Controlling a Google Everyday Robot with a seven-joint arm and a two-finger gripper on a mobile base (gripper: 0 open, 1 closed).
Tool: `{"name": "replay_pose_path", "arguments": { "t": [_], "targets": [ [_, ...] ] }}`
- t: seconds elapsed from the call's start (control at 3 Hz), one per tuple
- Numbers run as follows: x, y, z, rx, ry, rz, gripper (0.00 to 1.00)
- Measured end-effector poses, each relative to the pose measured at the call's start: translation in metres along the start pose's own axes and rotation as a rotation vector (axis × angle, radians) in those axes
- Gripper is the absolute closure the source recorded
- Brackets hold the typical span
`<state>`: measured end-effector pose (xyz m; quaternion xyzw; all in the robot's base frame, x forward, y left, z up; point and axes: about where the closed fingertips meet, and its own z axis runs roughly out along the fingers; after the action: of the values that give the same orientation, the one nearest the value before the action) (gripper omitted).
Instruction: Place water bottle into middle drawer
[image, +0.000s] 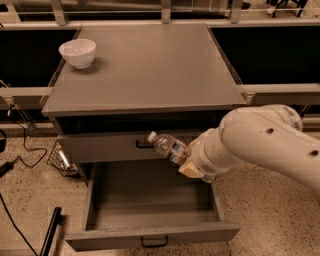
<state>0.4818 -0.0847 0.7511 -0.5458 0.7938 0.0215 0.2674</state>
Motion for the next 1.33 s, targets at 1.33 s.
{"name": "replay_pose_path", "arguments": {
  "t": [1.33],
  "targets": [
    [0.003, 0.036, 0.045, -0.106, 0.02, -0.236, 1.0]
  ]
}}
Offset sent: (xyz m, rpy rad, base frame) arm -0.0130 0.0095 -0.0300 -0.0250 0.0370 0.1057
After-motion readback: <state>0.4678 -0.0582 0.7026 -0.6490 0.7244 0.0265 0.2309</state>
